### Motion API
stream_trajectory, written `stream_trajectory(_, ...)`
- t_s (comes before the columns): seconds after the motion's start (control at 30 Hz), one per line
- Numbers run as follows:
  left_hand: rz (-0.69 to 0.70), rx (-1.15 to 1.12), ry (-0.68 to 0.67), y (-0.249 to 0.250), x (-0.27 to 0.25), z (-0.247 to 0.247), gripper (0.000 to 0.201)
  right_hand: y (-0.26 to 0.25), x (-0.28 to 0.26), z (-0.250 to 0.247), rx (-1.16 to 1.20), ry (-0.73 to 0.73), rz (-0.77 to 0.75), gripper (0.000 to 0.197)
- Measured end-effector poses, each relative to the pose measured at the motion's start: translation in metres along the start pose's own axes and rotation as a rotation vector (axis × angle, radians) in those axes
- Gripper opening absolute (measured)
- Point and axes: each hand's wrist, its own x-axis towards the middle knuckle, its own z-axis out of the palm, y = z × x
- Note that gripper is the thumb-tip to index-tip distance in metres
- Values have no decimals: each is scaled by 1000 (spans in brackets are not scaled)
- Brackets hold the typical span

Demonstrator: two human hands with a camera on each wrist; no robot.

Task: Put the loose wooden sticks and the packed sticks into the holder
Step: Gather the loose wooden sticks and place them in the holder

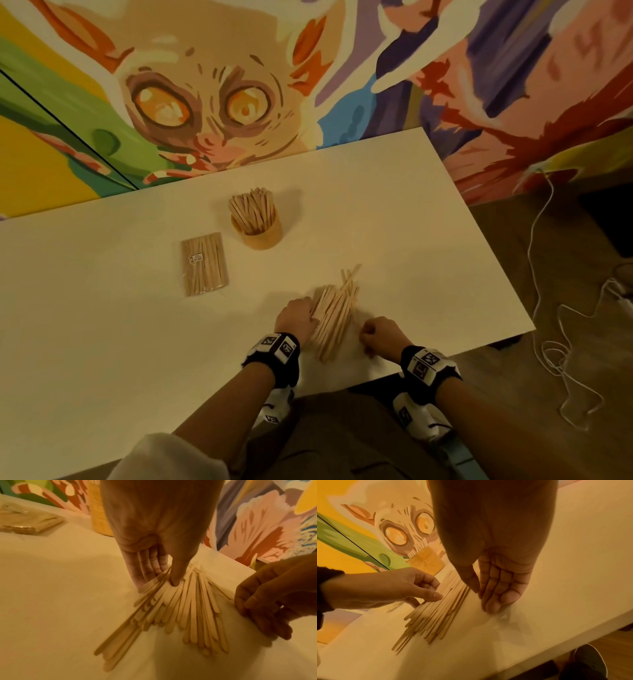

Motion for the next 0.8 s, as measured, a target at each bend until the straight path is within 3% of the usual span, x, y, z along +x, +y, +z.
stream_trajectory(0.1, -11, -62, 1, -6, -1, -3, 19, 1, 0, 0, 7, 1, -4, 16)
stream_trajectory(0.4, -36, -156, -114, -32, -5, -16, 47, -2, 3, -4, 63, -13, -9, 15)
stream_trajectory(0.6, 6, -405, -73, -36, -20, -30, 15, -25, 2, -16, 239, 65, -144, 15)
stream_trajectory(0.73, 36, -495, -84, -30, -30, -38, 16, -49, 2, -21, 375, 72, -217, 16)
stream_trajectory(0.8, 64, -501, -124, -22, -38, -40, 18, -61, 2, -22, 466, 82, -208, 25)
